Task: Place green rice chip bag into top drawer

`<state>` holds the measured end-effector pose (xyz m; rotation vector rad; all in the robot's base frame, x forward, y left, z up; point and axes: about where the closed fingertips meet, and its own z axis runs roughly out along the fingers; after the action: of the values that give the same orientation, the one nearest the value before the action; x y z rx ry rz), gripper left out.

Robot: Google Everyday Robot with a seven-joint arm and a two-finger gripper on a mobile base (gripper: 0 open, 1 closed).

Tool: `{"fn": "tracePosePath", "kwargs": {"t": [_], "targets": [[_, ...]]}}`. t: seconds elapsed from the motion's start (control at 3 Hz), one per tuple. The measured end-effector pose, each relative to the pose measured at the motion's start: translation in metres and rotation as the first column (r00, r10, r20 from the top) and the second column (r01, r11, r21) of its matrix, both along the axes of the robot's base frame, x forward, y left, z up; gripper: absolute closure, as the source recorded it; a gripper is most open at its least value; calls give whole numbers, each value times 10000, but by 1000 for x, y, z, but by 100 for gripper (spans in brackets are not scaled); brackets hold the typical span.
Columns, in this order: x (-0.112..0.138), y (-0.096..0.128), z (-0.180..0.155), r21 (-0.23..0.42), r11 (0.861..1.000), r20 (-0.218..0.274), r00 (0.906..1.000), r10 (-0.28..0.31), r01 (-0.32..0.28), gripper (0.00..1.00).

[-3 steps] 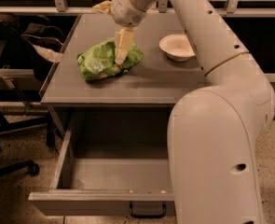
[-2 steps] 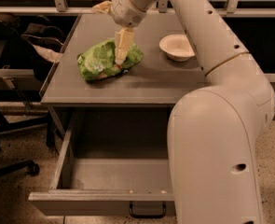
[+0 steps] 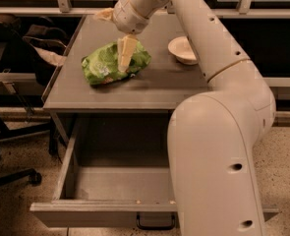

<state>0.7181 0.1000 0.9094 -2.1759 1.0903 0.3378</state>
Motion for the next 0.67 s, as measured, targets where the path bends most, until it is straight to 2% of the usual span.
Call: {"fn": "tracePosePath", "kwargs": {"t": [0.33,0.67], "targets": [[0,0,0,0,10000,0,10000,0,0,0],[0,0,0,0,10000,0,10000,0,0,19]]}}
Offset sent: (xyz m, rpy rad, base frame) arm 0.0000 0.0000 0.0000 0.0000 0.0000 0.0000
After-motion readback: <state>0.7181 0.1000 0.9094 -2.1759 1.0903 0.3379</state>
